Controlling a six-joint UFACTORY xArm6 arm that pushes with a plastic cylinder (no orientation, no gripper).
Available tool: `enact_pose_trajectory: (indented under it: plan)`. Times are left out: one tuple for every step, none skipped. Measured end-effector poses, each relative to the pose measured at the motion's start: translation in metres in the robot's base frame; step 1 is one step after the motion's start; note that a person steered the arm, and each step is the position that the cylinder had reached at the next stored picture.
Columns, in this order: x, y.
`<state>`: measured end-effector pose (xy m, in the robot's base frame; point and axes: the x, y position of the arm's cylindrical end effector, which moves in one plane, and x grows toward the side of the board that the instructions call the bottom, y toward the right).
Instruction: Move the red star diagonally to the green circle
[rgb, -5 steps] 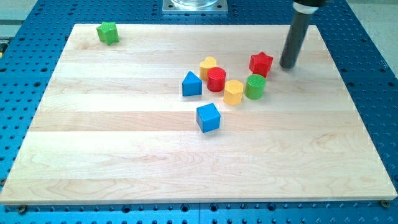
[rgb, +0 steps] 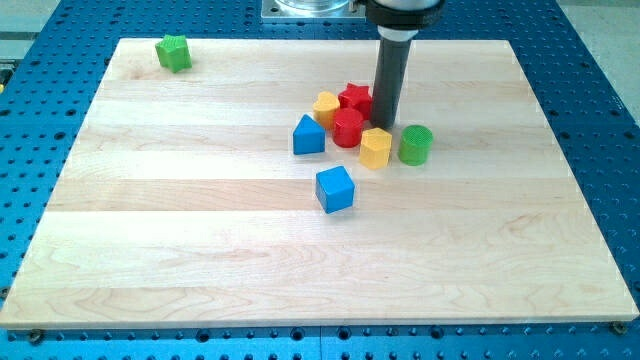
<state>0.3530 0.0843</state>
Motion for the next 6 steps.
enact_pose_trajectory:
  plan:
    - [-0.005,-0.011]
    - [-0.008,-0.032]
    - [-0.021,-0.059]
    - [-0.06,-0.071]
    - [-0.044,-0.096]
    - [-0.049,-0.138]
